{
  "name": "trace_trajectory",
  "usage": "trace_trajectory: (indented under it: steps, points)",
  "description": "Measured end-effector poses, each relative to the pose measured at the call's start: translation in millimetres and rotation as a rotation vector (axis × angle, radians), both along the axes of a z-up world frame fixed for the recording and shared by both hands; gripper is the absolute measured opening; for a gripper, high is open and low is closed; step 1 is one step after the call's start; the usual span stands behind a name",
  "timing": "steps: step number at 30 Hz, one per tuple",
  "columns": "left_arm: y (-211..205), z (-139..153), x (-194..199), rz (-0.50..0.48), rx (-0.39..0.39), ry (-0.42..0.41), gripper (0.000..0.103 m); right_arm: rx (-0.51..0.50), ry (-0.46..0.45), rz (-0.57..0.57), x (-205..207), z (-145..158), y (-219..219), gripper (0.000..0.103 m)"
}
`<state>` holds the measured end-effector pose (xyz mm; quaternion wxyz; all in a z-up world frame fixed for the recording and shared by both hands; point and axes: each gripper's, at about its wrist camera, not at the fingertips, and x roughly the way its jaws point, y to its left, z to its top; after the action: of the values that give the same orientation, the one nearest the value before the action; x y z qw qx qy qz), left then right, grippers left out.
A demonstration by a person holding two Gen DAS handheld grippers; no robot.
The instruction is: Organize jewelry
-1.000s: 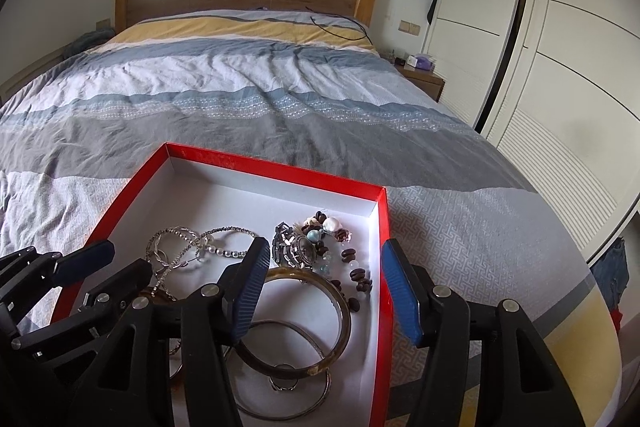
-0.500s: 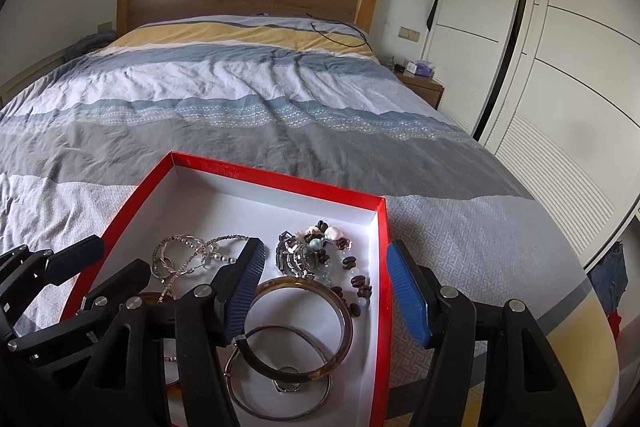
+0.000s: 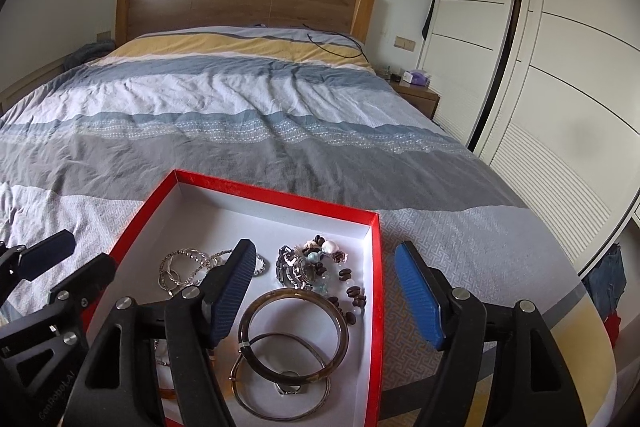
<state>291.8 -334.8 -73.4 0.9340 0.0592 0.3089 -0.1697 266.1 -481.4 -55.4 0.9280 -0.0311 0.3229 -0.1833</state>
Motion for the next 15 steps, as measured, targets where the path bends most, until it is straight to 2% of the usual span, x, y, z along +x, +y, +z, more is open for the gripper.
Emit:
trace_trajectory:
  steps: [3,10,15]
  points:
    - [9,4,-2,0.032,0.022,-0.032,0.042,-0.005,-0.016,0.000,-3,6,2,0.077]
    - [43,18,-9,0.094,0.071,-0.027,0.042,-0.011,-0.055,0.003,-9,22,8,0.082]
    - [83,37,-21,0.152,0.091,0.027,0.042,-0.020,-0.084,0.006,-20,39,22,0.084]
